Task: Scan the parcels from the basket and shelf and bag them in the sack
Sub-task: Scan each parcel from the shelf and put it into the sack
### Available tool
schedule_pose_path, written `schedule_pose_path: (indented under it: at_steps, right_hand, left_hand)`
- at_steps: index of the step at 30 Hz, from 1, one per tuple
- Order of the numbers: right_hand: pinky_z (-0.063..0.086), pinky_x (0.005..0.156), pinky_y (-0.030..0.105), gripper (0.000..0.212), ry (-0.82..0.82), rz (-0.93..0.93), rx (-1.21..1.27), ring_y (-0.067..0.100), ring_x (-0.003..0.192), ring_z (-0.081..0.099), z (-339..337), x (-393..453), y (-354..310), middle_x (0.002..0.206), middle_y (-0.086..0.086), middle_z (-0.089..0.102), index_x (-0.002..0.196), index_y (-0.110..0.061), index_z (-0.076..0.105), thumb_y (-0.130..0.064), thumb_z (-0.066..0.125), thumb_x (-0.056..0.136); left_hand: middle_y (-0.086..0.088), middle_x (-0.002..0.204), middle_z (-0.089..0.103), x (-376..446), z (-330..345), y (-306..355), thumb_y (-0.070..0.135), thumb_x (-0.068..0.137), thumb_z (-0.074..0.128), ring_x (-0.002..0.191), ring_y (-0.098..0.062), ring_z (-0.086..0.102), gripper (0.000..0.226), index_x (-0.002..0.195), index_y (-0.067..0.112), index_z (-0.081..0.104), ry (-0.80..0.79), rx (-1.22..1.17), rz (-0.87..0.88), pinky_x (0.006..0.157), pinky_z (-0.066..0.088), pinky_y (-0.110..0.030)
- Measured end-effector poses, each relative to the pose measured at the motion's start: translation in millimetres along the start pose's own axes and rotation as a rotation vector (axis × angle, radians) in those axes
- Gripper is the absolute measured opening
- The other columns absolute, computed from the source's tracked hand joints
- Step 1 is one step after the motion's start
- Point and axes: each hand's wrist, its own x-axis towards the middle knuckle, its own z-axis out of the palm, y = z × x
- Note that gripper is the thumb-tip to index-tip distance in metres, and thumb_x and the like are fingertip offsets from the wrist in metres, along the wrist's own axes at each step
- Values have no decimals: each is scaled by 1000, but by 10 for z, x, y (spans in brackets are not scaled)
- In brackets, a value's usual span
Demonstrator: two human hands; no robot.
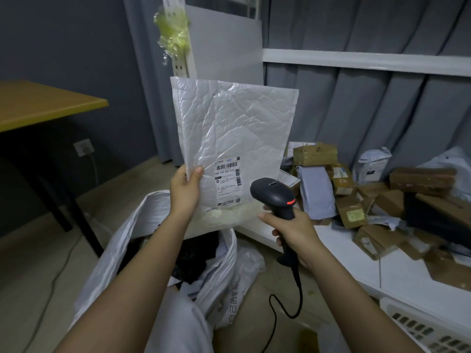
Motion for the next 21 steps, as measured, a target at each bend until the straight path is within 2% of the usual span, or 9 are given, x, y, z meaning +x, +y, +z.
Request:
schedule_pose_path:
  at_steps: [4, 9, 11, 13, 15, 17, 18, 20, 21]
  right_hand:
    - [43, 58, 32, 27, 48, 43, 25, 15, 64, 54, 233, 170, 111, 79, 3, 63, 100, -14, 68, -24, 80, 78]
    - [44, 63, 33, 21, 51, 103, -38, 22, 72, 59, 646, 372, 397, 82, 7, 65, 93, -15, 67, -25, 78, 79]
    - [44, 68, 33, 25, 67, 98, -138, 25, 74, 59, 786, 441, 538, 80, 8, 64, 94, -12, 66, -28, 78, 79]
    - [44, 70, 34, 28, 80, 89, -253, 30, 80, 60, 907, 508, 670, 85, 11, 64, 93, -11, 63, -30, 77, 79]
    - [41, 69, 32, 30, 95, 64, -349, 30, 82, 59, 1009, 573, 795, 88, 13, 64, 94, -9, 62, -31, 77, 79]
    - [38, 69, 30, 32, 96, 56, -409, 28, 81, 56, 1079, 643, 893, 90, 12, 62, 100, -7, 62, -30, 76, 81]
    - [38, 71, 31, 33, 90, 57, -439, 27, 81, 54, 1102, 684, 936, 91, 11, 60, 102, -8, 61, -29, 75, 82]
    - [39, 73, 32, 34, 82, 75, -479, 26, 83, 52, 1123, 768, 1020, 92, 9, 58, 103, -9, 58, -29, 75, 82]
    - [39, 73, 32, 33, 79, 97, -481, 26, 83, 52, 1124, 809, 1071, 92, 8, 58, 102, -10, 57, -28, 76, 82]
  left_hand:
    - [13, 83, 64, -28, -500, 50, 15, 96, 56, 74, 3, 60, 6, 96, 19, 61, 156, 67, 74, 73, 49, -22]
    - [14, 77, 60, -134, -1223, 76, 17, 97, 54, 65, 12, 55, 7, 92, 16, 59, 296, 211, 154, 62, 44, -12]
    - [12, 70, 55, -189, -1487, 100, 20, 98, 52, 61, 8, 52, 14, 87, 12, 55, 323, 323, 206, 57, 40, -14]
    - [9, 68, 51, -240, -1717, 110, 28, 100, 49, 62, -3, 49, 21, 84, 14, 50, 332, 481, 277, 58, 40, -27]
    - [10, 70, 50, -292, -1879, 64, 25, 100, 48, 63, -13, 48, 16, 86, 18, 49, 332, 676, 361, 54, 33, -31]
    - [0, 75, 55, -333, -1931, -78, 13, 94, 50, 65, -21, 48, 8, 91, 11, 56, 264, 896, 454, 56, 27, -29]
    - [-7, 79, 59, -345, -1920, -197, 10, 89, 49, 68, -27, 52, 11, 94, 8, 59, 167, 1005, 471, 56, 30, -29]
    - [-14, 96, 64, -352, -1843, -516, 7, 84, 49, 80, -34, 62, 23, 104, 5, 59, -136, 1125, 414, 56, 41, -34]
    - [-14, 110, 64, -350, -1783, -703, 5, 86, 51, 92, -33, 62, 29, 114, 5, 58, -297, 1128, 351, 63, 47, -37]
